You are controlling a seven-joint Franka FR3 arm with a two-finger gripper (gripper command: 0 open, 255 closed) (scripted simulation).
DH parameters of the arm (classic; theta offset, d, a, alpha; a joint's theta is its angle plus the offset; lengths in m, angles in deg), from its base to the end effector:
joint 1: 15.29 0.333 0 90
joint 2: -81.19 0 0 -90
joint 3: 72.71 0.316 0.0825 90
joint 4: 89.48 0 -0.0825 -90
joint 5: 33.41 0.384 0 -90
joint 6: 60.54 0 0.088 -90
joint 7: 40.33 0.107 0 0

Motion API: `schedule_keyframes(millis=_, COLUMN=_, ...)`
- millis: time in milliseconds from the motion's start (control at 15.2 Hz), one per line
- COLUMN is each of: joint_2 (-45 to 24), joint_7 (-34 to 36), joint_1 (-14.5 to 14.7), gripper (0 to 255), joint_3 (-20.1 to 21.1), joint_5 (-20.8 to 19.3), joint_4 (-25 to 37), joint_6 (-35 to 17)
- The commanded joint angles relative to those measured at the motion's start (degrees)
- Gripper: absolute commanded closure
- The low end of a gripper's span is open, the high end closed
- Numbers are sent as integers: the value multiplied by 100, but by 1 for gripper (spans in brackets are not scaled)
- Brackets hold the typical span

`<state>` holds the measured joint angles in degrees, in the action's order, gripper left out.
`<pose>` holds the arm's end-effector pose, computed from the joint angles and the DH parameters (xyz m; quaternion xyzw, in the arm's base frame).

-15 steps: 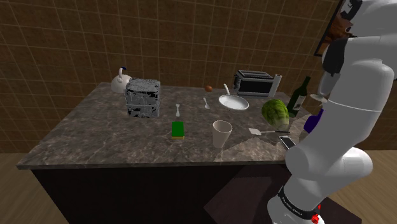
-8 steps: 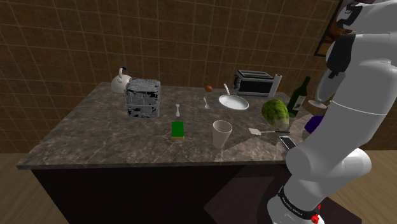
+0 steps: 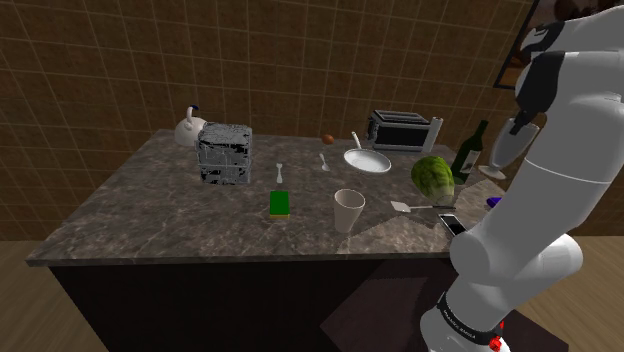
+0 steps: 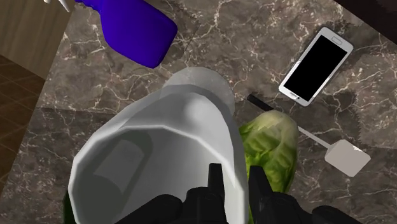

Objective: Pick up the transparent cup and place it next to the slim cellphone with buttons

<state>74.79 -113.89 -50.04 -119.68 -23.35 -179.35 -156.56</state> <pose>0.1240 -0.5748 0.5906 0.9958 -0.0767 0.0489 0.0053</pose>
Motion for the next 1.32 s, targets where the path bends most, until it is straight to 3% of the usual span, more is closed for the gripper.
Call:
schedule_keyframes(millis=0, joint_2=49, joint_7=9, joint_1=28, gripper=255, joint_3=9, joint_5=-32, joint_4=-194, joint_6=-172)
schedule_keyframes(millis=1254, joint_2=-7, joint_7=-168, joint_1=77, gripper=255, joint_3=57, joint_5=72, joint_4=-1606, joint_6=-1612)
